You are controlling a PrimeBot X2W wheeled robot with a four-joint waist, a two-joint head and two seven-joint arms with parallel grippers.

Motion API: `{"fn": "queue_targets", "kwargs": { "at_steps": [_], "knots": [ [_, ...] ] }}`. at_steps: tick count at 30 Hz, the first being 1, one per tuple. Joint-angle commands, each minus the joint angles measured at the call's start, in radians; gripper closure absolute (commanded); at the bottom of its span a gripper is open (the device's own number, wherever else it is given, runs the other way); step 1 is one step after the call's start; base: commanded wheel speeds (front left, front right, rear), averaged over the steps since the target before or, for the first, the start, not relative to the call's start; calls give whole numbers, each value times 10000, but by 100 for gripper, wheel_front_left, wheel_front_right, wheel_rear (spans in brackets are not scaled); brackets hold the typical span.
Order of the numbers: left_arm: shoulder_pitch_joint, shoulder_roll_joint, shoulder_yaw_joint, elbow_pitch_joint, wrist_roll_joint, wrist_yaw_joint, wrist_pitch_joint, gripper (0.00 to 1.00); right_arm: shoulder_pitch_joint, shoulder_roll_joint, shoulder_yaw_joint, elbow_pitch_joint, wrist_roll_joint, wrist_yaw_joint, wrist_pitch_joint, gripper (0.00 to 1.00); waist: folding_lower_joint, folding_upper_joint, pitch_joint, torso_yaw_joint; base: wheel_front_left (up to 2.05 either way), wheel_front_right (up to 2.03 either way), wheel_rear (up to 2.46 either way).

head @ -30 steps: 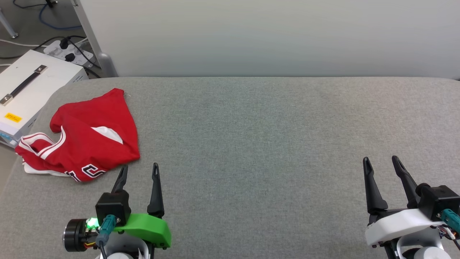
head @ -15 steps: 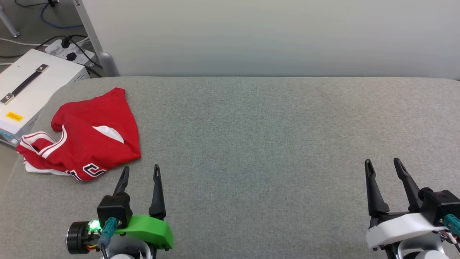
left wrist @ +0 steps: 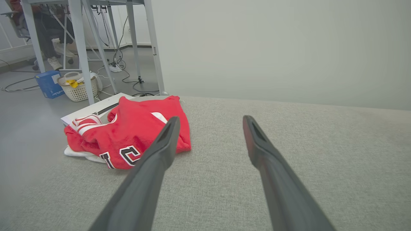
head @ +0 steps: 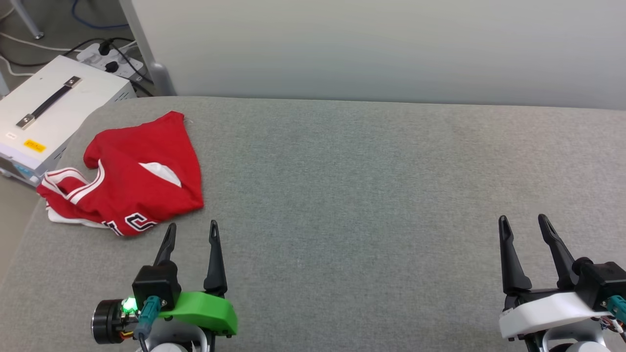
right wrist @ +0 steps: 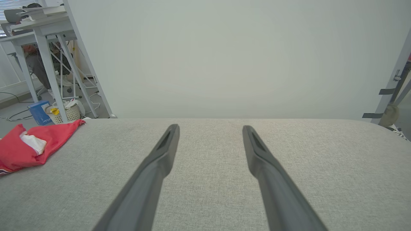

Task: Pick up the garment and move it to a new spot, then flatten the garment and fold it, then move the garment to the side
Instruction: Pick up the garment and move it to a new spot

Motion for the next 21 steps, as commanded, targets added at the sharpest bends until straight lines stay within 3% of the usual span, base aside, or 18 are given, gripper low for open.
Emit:
{"fn": "queue_targets", "kwargs": {
  "at_steps": [1,21],
  "knots": [
    [-235,-37,-8,26,-65,75,-145,0,103,-13,6,-94,103,-6,-116,0,0,28,47,167,0,0,0],
    [-469,-45,52,205,-443,396,-558,0,66,-15,321,-459,-94,-7,-523,0,0,34,478,1993,0,0,0]
  ]
}}
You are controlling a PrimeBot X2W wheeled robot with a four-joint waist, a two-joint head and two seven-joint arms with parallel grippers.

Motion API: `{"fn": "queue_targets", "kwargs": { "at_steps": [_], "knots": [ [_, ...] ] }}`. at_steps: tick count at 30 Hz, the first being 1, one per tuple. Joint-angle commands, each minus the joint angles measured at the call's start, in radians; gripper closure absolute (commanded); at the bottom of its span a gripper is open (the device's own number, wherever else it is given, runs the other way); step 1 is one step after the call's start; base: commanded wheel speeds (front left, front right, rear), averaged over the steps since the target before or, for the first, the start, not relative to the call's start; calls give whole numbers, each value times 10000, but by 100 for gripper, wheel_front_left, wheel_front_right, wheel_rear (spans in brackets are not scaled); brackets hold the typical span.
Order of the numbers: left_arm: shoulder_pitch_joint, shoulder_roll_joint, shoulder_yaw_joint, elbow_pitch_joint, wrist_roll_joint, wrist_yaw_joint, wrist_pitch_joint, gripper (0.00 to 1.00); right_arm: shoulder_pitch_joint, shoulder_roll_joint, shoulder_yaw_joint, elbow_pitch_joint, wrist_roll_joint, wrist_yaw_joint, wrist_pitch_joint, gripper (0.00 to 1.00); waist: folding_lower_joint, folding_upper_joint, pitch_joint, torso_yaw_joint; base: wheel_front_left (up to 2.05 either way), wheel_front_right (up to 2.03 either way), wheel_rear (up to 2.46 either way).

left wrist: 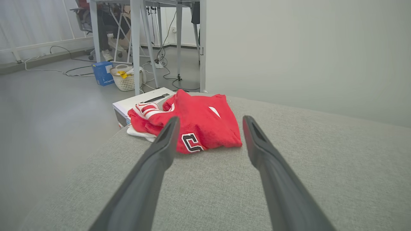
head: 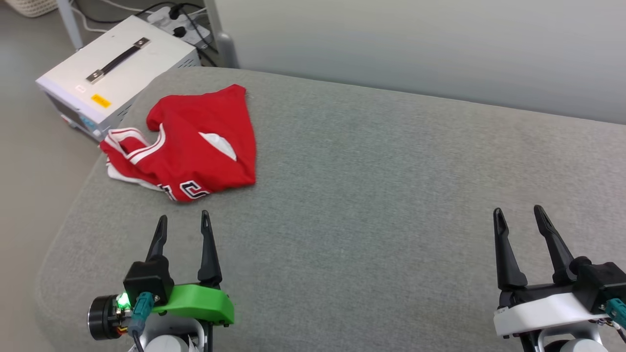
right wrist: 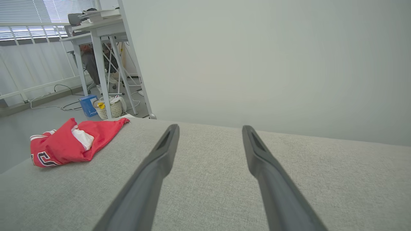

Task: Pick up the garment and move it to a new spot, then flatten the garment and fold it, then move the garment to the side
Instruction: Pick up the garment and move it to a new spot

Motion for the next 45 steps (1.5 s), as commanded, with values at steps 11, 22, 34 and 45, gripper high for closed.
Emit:
{"fn": "queue_targets", "kwargs": {
  "at_steps": [11,22,34,45],
  "knots": [
    [-296,-47,-103,121,-465,254,-293,0,58,-14,83,-189,-55,-7,-281,0,0,38,282,1585,0,0,0],
    [-229,-47,-51,207,-571,243,-293,0,100,-14,173,-152,-109,-7,-281,0,0,38,236,2474,0,0,0],
    [-193,-47,23,326,-676,238,-293,0,59,-14,329,-188,-191,-7,-281,0,0,38,327,2616,0,0,0],
    [-2766,203,1503,512,-163,-1218,-293,0,-486,-14,276,-419,-691,-7,-281,0,0,38,1401,2010,0,0,0]
  ]
}}
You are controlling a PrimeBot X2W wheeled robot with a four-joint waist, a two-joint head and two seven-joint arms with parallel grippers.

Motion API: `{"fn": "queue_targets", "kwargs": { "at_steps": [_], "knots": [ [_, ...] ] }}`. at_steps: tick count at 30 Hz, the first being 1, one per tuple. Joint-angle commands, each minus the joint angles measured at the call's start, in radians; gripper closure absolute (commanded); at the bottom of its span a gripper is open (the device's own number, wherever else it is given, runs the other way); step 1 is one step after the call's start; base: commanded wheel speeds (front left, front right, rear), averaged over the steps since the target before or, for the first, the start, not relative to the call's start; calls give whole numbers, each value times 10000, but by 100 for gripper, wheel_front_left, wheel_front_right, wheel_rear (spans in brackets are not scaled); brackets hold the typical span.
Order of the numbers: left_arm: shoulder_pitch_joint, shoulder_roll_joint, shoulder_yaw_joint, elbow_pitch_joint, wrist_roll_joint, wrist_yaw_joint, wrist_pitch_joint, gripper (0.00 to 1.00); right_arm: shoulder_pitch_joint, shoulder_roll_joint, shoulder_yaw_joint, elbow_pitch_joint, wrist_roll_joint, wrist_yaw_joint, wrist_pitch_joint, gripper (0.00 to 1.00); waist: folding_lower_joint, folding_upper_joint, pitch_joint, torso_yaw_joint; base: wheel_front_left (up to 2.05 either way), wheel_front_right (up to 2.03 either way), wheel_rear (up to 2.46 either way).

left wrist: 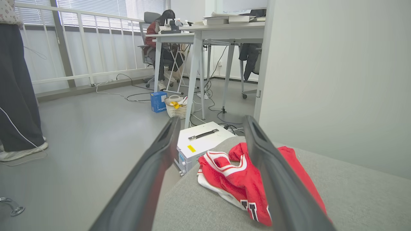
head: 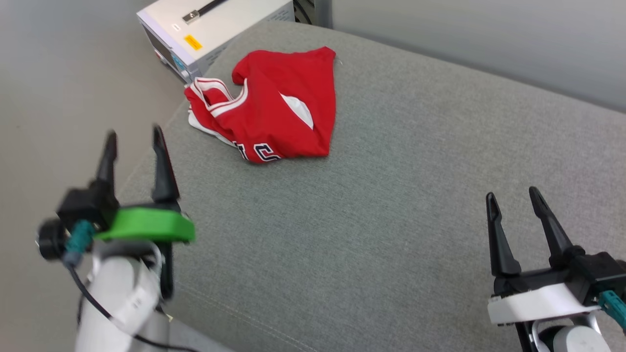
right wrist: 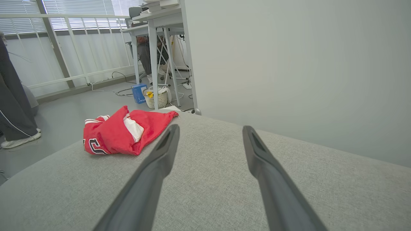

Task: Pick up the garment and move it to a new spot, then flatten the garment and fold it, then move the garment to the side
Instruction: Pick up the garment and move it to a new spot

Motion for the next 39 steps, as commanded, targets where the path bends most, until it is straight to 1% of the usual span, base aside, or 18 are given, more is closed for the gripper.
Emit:
{"fn": "queue_targets", "kwargs": {
  "at_steps": [1,5,10,14,16,17,20,23,24,27,29,34,37,39],
  "knots": [
    [-683,168,229,108,60,-221,-57,0,-277,-29,-23,-119,-121,-7,-49,0,0,38,626,-379,0,0,0],
    [-2215,483,776,422,-31,-684,-57,0,-675,-29,-17,-251,-386,-7,-49,0,0,38,1385,-719,0,0,0],
    [-3992,1053,979,1201,-169,-1019,-57,0,-1200,-29,-4,-541,-616,-7,-49,0,0,38,2226,-1133,0,0,0],
    [-5381,1679,595,2431,-437,-1132,-57,0,-1522,-29,60,-712,-713,-7,-49,0,0,38,2680,-1402,0,0,0],
    [-6052,2004,68,3158,-696,-1149,25,0,-1629,-29,59,-779,-746,-7,-49,0,0,38,2816,-1501,0,0,0],
    [-6404,2201,-371,3476,-990,-1152,239,0,-1679,-29,57,-821,-759,-7,-49,0,0,38,2878,-1561,0,0,0],
    [-7167,2857,-1702,4201,-1647,-1156,1335,0,-1780,-29,-41,-998,-787,-7,-49,0,0,38,3011,-1655,0,0,0],
    [-7841,3366,-3014,4799,-2699,-1157,2948,0,-1855,-29,-71,-1140,-816,-7,-49,0,0,38,3145,-1742,0,0,0],
    [-7998,3487,-3357,4913,-3005,-1157,3428,0,-1883,-29,-63,-1164,-830,-7,-49,0,0,38,3192,-1774,0,0,0],
    [-8443,3730,-4366,5206,-4380,-1158,5269,0,-1994,-35,-64,-1219,-881,-7,-49,0,0,38,3371,-1871,0,0,0],
    [-8660,3911,-4868,5295,-5150,-1158,6335,0,-2074,-47,-20,-1245,-896,-7,-49,0,0,38,3505,-1969,0,0,0],
    [-8911,4349,-6012,5527,-6332,-1159,8541,0,-2242,-46,38,-1281,-920,-7,-49,0,0,38,3861,-2213,0,0,0],
    [-8991,4581,-6599,5702,-6674,-1159,9403,0,-2327,-45,28,-1297,-890,-7,-49,0,0,38,4116,-2342,0,0,0],
    [-8947,4573,-6804,5884,-7034,-1159,9853,0,-2374,-45,22,-1300,-883,-7,-49,0,0,38,4263,-2416,0,0,0]
  ]
}}
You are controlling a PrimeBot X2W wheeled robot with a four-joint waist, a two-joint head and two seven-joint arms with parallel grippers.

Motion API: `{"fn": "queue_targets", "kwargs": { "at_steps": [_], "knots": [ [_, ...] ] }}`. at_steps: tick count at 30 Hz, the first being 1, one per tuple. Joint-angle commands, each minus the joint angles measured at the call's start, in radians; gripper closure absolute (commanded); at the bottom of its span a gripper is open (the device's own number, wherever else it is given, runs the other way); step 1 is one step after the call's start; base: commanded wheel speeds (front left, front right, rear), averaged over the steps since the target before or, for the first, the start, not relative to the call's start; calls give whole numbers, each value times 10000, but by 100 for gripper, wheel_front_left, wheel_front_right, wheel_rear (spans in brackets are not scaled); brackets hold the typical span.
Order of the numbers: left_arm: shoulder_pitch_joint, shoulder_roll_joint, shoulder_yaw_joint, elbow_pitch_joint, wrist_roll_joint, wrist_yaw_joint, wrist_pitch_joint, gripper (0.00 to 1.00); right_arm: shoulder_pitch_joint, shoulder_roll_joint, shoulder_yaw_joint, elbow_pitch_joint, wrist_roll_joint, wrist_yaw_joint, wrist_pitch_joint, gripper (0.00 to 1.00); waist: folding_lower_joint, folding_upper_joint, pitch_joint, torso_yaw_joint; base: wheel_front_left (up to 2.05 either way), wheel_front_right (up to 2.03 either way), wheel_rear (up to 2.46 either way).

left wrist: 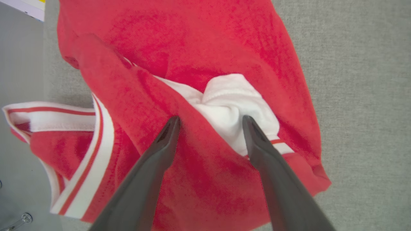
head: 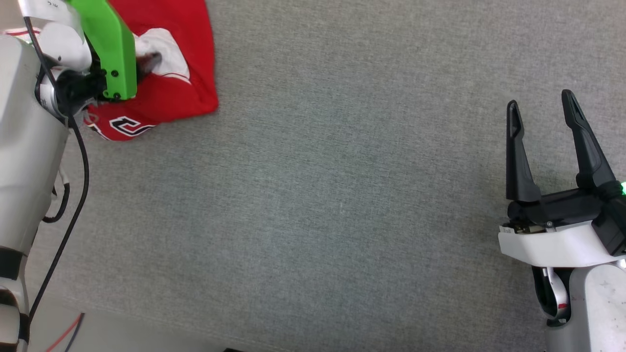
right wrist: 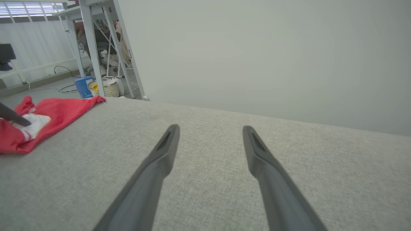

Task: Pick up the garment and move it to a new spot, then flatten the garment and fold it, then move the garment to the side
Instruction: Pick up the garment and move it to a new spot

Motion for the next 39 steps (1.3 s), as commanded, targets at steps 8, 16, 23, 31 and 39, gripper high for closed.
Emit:
{"fn": "queue_targets", "kwargs": {
  "at_steps": [8,16,23,31,39],
  "knots": [
    [509,-109,-1306,938,9,-26,659,0,-357,-41,-97,-46,15,-7,-47,0,-2,38,588,-343,0,0,0],
    [516,-235,-1916,1022,-259,-26,136,100,-351,-36,-47,108,89,-7,-47,0,-2,38,377,-273,0,0,0],
    [-20,456,-2197,416,-41,-26,-1428,100,-50,-32,-149,256,412,-7,-47,0,-2,38,-515,-189,0,0,0],
    [-467,1142,-2541,-958,321,-27,-3009,100,351,-31,-160,408,827,-7,-47,0,-2,38,-1445,-186,0,0,0],
    [-418,1214,-3041,-2673,870,-25,-3920,100,559,-31,-145,453,1201,-7,-47,0,-2,38,-2083,-689,0,0,0]
  ]
}}
